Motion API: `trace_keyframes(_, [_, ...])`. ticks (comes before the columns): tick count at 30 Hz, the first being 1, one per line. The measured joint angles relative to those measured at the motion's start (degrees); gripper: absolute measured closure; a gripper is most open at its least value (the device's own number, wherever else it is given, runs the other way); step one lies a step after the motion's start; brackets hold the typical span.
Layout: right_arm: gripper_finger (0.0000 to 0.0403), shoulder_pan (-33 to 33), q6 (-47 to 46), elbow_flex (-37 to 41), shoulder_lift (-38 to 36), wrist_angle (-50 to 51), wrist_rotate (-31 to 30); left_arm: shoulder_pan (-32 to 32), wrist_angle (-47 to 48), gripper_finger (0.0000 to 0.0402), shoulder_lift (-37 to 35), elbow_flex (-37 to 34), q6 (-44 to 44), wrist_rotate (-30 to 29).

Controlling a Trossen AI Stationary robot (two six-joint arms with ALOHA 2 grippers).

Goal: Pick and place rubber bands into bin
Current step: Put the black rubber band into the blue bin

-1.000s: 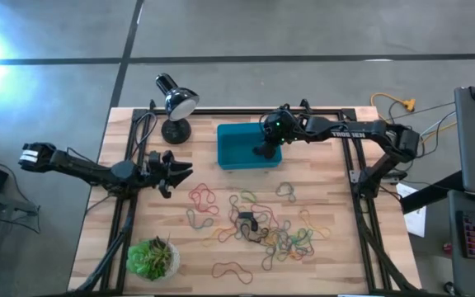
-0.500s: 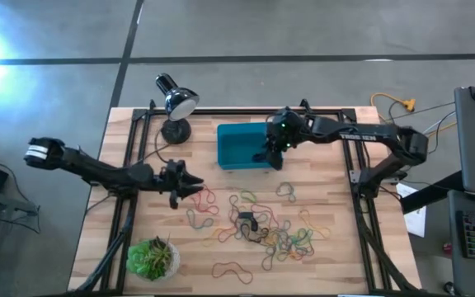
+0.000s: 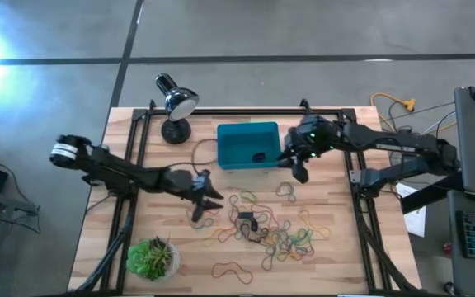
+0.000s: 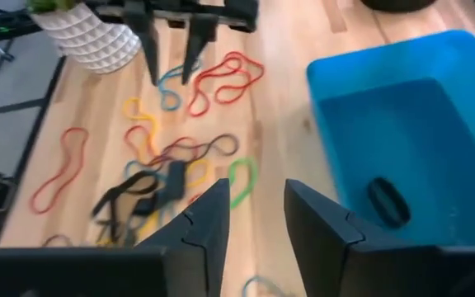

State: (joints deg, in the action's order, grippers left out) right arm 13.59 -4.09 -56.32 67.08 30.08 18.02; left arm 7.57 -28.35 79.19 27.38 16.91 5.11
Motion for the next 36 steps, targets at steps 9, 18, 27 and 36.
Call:
trace_keyframes(9, [0.0312, -4.82, -7.15, 6.52, -11.39, 3.72, -0.62, -0.09, 8.43, 0.0265, 11.14, 13.43, -13.10, 0.53])
trace_keyframes(18, [0.0323, -10.50, -13.47, 13.84, -21.58, 3.63, -5.12, -0.13, 8.56, 0.0265, 21.77, 21.93, -13.21, 5.72])
trace_keyframes(27, [0.0326, -12.64, -14.07, 15.79, -27.37, 4.09, -5.99, -0.13, 14.31, 0.0265, 27.82, 26.78, -12.98, 4.24])
trace_keyframes(36, [0.0326, -12.62, -12.97, 15.88, -30.25, 4.81, -6.03, -0.13, 14.48, 0.0269, 29.73, 28.22, -9.42, 1.59])
